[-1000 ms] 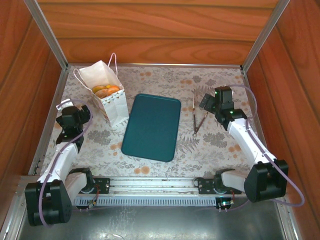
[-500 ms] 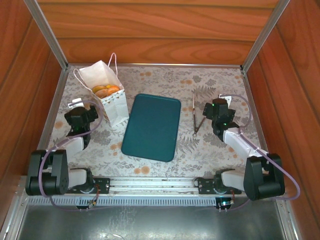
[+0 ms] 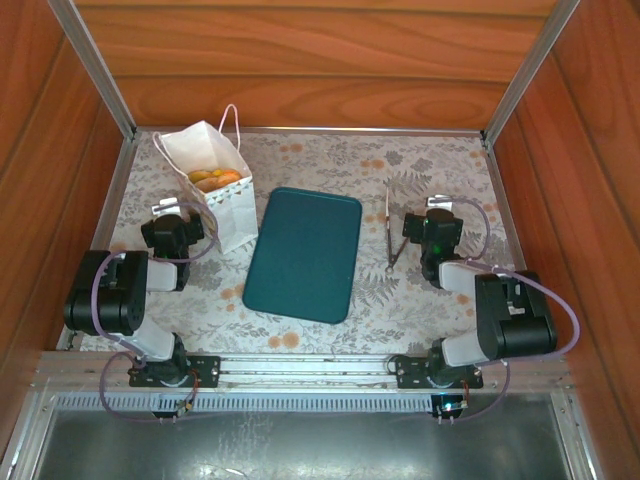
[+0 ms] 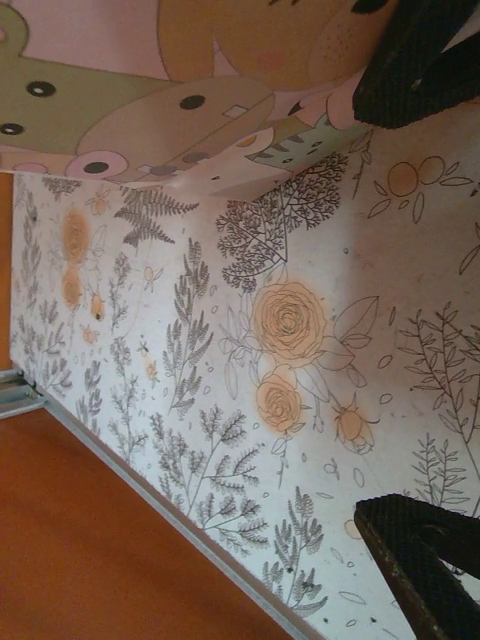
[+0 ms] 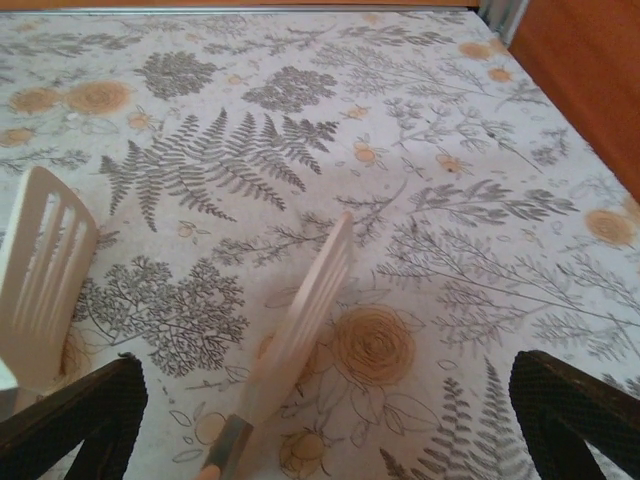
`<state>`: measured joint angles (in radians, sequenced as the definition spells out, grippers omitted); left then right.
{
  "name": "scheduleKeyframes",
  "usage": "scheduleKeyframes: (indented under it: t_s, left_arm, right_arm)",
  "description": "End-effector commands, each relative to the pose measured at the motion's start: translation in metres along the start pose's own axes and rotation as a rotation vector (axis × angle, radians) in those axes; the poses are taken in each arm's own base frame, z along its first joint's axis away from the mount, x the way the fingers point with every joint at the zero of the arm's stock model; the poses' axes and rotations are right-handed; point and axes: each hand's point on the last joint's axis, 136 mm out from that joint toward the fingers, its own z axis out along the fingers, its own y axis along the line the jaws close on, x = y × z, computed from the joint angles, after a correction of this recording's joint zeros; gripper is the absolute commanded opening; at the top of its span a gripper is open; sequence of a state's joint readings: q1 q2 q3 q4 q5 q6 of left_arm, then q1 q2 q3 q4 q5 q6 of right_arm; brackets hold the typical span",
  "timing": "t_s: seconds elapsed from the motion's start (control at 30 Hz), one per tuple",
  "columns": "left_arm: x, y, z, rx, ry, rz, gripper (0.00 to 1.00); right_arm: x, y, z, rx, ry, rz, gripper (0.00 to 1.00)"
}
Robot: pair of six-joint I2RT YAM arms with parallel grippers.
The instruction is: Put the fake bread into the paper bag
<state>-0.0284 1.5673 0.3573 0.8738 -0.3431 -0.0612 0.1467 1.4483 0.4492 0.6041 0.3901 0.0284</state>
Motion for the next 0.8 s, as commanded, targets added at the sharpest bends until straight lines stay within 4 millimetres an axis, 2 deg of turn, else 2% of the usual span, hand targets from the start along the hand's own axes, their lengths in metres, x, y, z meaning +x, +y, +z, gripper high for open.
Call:
scheduleKeyframes:
  t_s: [0.0,0.1,0.23,0.33,0.77]
  left_arm:
    - [-0.018,-0.005,0.0,0.015,-0.069,-0.004,1.0]
    - [-0.018,-0.007,0.005,0.017,-0.064,0.003,1.0]
    - [-0.016,-0.006,0.007,0.025,-0.048,-0.004,1.0]
    - [-0.016,-0.006,0.01,0.034,-0.039,-0.01,1.0]
    - [-0.017,-0.005,0.007,0.033,-0.042,-0.014,1.0]
  right_arm:
    - [-0.019,0.006,0.0,-0.061,-0.138,0.004,1.0]
    - [-0.01,0.014,-0.001,-0.12,-0.149,-0.011,1.0]
    - [-0.01,0.021,0.005,-0.165,-0.114,-0.022,1.0]
    - [-0.009,0.012,0.02,-0.202,-0.037,0.042,1.0]
    - [-0.008,0.01,0.016,-0.216,-0.038,0.051,1.0]
